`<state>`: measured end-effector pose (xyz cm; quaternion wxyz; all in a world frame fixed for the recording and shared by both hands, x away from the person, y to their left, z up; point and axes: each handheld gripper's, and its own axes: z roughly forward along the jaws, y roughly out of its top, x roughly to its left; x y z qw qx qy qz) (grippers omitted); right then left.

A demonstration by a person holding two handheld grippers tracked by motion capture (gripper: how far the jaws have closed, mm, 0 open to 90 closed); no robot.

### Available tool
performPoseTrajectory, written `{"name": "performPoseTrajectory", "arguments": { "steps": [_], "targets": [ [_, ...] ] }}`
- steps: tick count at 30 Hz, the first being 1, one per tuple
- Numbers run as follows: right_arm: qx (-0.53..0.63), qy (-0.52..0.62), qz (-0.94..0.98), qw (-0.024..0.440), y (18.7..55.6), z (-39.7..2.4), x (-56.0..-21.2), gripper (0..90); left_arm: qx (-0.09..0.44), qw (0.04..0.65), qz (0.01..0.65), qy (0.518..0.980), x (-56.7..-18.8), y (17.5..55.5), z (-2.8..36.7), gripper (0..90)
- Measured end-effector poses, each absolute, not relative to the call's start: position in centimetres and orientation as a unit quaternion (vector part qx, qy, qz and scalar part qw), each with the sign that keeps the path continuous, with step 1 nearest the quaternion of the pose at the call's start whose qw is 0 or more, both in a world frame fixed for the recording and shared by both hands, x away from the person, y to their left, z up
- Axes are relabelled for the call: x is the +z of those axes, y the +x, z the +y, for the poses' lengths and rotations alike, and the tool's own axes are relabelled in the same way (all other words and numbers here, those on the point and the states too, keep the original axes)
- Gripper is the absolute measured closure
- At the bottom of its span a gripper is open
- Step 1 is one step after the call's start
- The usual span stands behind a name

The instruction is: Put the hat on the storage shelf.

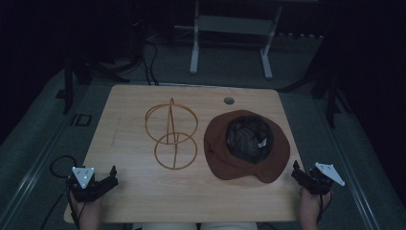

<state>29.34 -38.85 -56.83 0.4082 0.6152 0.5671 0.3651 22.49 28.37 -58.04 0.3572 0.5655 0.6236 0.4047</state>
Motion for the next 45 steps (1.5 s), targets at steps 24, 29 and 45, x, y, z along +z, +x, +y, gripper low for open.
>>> {"name": "performPoseTrajectory", "arguments": {
  "steps": [24, 29, 45],
  "targets": [
    [0.363, 0.574, 0.665, 0.312, 31.7, -36.4, -50.6, 13.7, 0.439, 0.39, 0.574, 0.571, -57.4, 22.0, 27.4, 2.5],
    [0.361, 0.558, 0.685, 0.299, 32.9, -35.3, -49.0, 13.6, 0.433, 0.421, 0.551, 0.576, -57.2, 21.8, 26.9, 2.5],
    [0.352, 0.538, 0.715, 0.276, 36.9, -32.5, -47.0, 12.5, 0.437, 0.449, 0.512, 0.587, -56.6, 21.3, 25.2, 2.5]
  ]
}}
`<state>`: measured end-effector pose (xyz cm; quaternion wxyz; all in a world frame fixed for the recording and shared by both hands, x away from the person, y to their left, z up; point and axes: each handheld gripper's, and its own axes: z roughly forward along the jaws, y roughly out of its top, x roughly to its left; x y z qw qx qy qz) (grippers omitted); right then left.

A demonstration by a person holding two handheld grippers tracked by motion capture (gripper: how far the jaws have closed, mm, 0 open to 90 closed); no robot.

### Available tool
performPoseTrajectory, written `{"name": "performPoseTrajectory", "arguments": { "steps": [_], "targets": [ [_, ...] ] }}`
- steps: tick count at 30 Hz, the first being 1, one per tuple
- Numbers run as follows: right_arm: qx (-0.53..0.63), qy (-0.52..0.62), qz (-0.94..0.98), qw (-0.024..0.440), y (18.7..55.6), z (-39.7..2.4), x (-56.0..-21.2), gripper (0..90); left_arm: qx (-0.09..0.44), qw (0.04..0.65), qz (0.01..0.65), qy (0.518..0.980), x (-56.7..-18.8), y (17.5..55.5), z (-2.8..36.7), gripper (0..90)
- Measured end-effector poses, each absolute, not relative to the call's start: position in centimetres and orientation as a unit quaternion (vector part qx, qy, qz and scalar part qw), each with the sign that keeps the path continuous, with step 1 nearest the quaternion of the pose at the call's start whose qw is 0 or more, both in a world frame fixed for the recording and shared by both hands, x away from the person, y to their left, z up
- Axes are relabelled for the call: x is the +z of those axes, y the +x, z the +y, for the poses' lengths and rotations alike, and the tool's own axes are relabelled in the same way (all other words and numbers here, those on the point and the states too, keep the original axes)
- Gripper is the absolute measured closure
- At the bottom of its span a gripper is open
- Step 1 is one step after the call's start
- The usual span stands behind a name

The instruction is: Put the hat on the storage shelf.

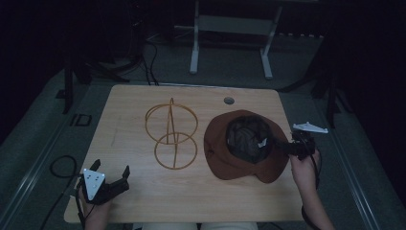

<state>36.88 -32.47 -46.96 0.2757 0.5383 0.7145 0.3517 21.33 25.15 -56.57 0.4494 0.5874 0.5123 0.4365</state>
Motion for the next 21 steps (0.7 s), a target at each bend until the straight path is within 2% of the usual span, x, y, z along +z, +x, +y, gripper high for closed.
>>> {"name": "performPoseTrajectory", "arguments": {
  "steps": [6, 18, 21],
  "targets": [
    [0.346, 0.531, 0.73, 0.257, 38.9, -31.1, -46.2, 12.4, 0.426, 0.469, 0.517, 0.576, -56.4, 21.2, 25.3, 2.5],
    [0.318, 0.53, 0.756, 0.214, 42.9, -28.3, -47.0, 12.7, 0.417, 0.434, 0.528, 0.599, -56.6, 21.6, 25.4, 2.5],
    [0.308, 0.538, 0.755, 0.214, 43.8, -27.9, -47.5, 12.5, 0.393, 0.433, 0.543, 0.603, -56.6, 21.7, 25.6, 2.6]
  ]
}}
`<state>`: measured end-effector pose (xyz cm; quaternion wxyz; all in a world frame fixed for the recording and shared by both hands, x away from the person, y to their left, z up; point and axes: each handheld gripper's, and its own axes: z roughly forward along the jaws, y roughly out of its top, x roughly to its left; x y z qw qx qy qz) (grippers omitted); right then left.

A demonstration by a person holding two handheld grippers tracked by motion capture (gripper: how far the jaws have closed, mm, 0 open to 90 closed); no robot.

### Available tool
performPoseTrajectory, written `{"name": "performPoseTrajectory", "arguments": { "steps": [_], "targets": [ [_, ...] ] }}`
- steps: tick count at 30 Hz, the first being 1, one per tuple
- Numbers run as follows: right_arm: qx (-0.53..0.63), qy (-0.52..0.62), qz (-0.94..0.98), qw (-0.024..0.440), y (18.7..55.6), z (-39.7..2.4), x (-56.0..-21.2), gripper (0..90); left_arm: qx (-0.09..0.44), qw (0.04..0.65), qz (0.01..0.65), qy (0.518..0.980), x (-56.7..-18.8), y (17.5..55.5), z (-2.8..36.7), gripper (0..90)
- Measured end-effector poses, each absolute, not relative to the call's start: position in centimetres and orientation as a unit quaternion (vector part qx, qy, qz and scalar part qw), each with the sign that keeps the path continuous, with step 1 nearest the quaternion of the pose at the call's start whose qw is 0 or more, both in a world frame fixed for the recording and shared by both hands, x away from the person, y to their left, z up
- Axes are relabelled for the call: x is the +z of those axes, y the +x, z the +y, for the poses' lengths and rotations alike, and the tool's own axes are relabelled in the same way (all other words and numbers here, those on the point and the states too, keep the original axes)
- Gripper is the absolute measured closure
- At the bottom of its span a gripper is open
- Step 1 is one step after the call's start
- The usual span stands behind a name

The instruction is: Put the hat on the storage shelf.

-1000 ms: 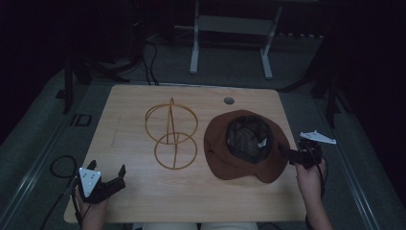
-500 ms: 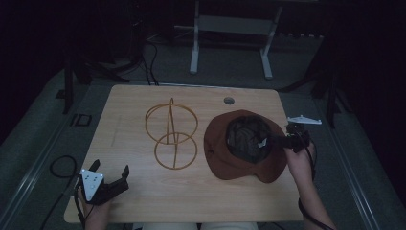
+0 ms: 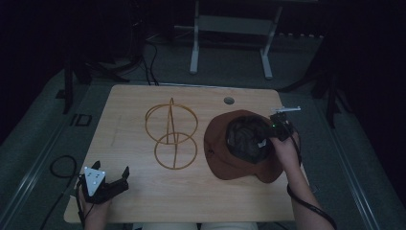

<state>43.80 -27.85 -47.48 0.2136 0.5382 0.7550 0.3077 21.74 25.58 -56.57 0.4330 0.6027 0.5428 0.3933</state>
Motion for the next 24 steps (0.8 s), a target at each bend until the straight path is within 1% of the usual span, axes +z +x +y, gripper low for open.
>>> {"name": "performPoseTrajectory", "arguments": {
  "steps": [2, 4, 5, 9, 12, 14, 16, 18, 20, 22, 24],
  "targets": [
    [0.303, 0.541, 0.754, 0.216, 44.3, -27.8, -47.7, 12.4, 0.385, 0.435, 0.547, 0.603, -56.4, 21.7, 25.7, 2.6],
    [0.301, 0.54, 0.754, 0.221, 44.6, -27.7, -47.8, 12.4, 0.387, 0.435, 0.545, 0.604, -56.4, 21.6, 25.7, 2.6],
    [0.294, 0.54, 0.755, 0.229, 44.8, -27.7, -48.0, 12.3, 0.396, 0.435, 0.538, 0.604, -56.2, 21.4, 25.6, 2.6],
    [0.265, 0.545, 0.759, 0.239, 45.6, -27.6, -49.1, 11.8, 0.397, 0.436, 0.532, 0.607, -56.0, 21.3, 25.5, 2.6],
    [0.262, 0.548, 0.759, 0.235, 46.1, -27.8, -49.6, 14.7, 0.396, 0.436, 0.53, 0.61, -56.0, 21.2, 25.3, 2.6],
    [0.254, 0.548, 0.76, 0.24, 46.3, -27.9, -50.0, 21.9, 0.397, 0.434, 0.53, 0.61, -56.0, 21.2, 25.2, 2.6],
    [0.246, 0.548, 0.763, 0.238, 46.5, -28.1, -50.5, 23.5, 0.399, 0.438, 0.53, 0.606, -55.9, 21.1, 25.3, 6.4],
    [0.241, 0.553, 0.763, 0.234, 46.7, -28.1, -51.1, 24.1, 0.402, 0.439, 0.531, 0.603, -55.8, 21.0, 25.3, 6.4],
    [0.23, 0.549, 0.764, 0.248, 46.7, -28.0, -51.5, 26.6, 0.399, 0.441, 0.531, 0.603, -55.7, 21.0, 25.3, 6.4],
    [0.225, 0.549, 0.763, 0.255, 46.7, -27.9, -51.8, 27.1, 0.398, 0.44, 0.531, 0.605, -55.8, 21.0, 25.3, 6.4],
    [0.221, 0.55, 0.762, 0.263, 46.7, -27.8, -52.1, 32.3, 0.395, 0.438, 0.53, 0.609, -55.9, 21.1, 25.2, 6.4]
  ]
}}
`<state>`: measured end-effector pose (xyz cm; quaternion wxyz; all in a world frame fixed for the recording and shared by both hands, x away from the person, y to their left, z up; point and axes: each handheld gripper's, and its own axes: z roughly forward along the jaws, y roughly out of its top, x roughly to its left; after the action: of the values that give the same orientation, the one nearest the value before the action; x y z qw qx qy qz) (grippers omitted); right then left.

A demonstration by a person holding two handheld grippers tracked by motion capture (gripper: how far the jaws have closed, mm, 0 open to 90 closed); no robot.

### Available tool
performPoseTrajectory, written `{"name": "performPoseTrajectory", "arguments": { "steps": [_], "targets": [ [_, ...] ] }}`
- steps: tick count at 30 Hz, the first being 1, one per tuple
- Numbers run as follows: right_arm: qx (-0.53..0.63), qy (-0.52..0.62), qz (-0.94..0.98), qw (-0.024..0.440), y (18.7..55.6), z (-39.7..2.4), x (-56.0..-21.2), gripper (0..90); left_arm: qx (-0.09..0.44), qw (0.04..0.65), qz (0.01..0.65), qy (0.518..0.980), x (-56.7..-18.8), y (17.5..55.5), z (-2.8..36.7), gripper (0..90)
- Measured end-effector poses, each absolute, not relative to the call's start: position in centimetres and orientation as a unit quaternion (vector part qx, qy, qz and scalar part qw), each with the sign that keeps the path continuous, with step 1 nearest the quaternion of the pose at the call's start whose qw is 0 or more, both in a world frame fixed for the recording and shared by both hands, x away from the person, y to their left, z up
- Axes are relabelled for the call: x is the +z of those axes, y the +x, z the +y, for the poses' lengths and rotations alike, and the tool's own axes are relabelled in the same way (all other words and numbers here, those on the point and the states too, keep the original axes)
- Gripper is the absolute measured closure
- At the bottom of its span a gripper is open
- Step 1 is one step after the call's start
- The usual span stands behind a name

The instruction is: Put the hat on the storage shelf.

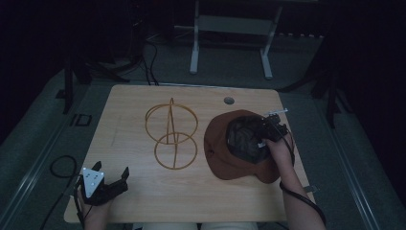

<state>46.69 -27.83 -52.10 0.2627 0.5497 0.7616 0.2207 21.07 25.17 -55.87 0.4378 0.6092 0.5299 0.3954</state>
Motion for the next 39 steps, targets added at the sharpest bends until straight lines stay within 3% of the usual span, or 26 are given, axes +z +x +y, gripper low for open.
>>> {"name": "performPoseTrajectory", "arguments": {
  "steps": [8, 16, 17, 26, 39],
  "targets": [
    [0.189, 0.52, 0.768, 0.322, 46.5, -27.3, -53.7, 45.0, 0.389, 0.446, 0.529, 0.608, -56.0, 21.1, 25.1, 6.4],
    [0.189, 0.518, 0.749, 0.368, 46.2, -27.7, -53.8, 82.4, 0.385, 0.439, 0.534, 0.611, -56.2, 21.3, 25.2, 6.4],
    [0.189, 0.514, 0.748, 0.376, 46.0, -27.7, -53.6, 83.8, 0.387, 0.438, 0.534, 0.611, -56.1, 21.3, 25.2, 6.4],
    [0.288, 0.53, 0.717, 0.348, 44.2, -29.6, -50.4, 85.6, 0.384, 0.44, 0.532, 0.613, -56.0, 21.4, 25.0, 6.4],
    [0.35, 0.532, 0.682, 0.359, 40.4, -31.5, -46.0, 85.6, 0.36, 0.453, 0.521, 0.628, -53.5, 21.2, 24.0, 6.5]
  ]
}}
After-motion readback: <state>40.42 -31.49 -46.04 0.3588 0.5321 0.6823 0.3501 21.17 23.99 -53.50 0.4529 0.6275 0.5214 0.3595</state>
